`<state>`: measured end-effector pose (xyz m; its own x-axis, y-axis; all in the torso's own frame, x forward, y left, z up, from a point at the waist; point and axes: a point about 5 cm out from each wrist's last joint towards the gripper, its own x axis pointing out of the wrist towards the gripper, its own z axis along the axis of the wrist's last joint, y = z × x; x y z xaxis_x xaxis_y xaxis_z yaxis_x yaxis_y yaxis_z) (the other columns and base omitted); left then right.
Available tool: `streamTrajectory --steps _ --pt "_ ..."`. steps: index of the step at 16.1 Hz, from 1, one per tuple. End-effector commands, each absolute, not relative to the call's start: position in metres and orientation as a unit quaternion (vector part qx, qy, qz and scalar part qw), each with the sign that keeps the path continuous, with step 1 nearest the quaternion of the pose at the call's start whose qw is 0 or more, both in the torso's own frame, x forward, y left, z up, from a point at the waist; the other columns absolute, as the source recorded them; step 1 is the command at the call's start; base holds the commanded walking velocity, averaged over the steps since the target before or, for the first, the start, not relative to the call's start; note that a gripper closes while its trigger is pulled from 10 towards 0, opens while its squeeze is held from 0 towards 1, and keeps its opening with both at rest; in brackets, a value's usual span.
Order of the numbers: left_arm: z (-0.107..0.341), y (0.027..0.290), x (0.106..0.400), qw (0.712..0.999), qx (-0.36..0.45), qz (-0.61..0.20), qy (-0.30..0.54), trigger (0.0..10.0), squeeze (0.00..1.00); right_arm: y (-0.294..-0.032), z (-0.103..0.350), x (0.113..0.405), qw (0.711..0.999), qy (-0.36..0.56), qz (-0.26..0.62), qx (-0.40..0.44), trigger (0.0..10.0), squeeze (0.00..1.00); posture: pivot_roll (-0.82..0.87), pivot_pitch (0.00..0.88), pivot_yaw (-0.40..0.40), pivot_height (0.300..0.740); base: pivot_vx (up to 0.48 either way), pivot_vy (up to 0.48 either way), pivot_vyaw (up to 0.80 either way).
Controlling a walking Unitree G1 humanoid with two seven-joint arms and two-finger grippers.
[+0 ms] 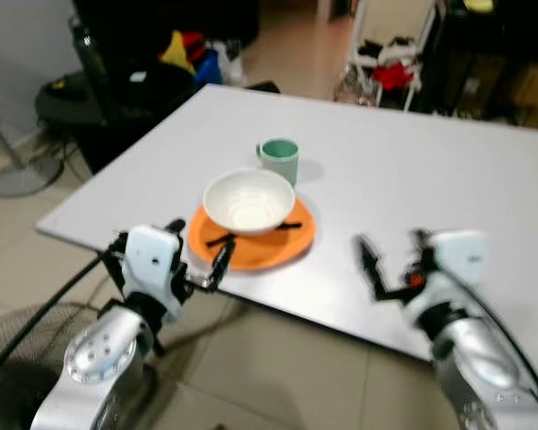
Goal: Setting the table
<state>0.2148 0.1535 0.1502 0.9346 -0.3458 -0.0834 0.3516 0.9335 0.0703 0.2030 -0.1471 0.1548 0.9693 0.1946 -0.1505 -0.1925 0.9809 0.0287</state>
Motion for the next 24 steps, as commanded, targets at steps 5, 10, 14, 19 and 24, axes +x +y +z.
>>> streamTrajectory --steps 5,10,14,19,24 --pt "0.152 0.160 0.214 0.987 0.065 -0.147 0.031 10.0 0.00 -0.143 0.152 0.208 0.986 0.087 0.140 0.005 10.0 1.00 0.15 0.000 0.036 0.740 0.000 0.000 0.80" --pt "0.157 0.161 0.213 0.985 0.070 -0.152 0.032 10.0 0.00 -0.140 0.158 0.208 0.990 0.063 0.127 0.016 10.0 1.00 0.16 0.000 0.045 0.740 0.000 0.000 0.80" --pt "0.156 0.159 0.221 0.987 0.078 -0.138 0.031 10.0 0.00 -0.136 0.156 0.203 0.987 0.071 0.141 0.024 10.0 1.00 0.14 0.000 0.072 0.740 0.000 0.000 0.80" --pt "0.158 0.156 0.226 0.987 0.070 -0.144 0.027 10.0 0.00 -0.134 0.153 0.202 0.984 0.083 0.154 0.021 10.0 1.00 0.11 0.000 0.076 0.740 0.000 0.000 0.80" --pt "0.158 0.161 0.222 0.989 0.065 -0.127 0.027 10.0 0.00 -0.131 0.153 0.205 0.981 0.086 0.172 0.019 10.0 1.00 0.14 0.000 0.049 0.740 0.000 0.000 0.80"
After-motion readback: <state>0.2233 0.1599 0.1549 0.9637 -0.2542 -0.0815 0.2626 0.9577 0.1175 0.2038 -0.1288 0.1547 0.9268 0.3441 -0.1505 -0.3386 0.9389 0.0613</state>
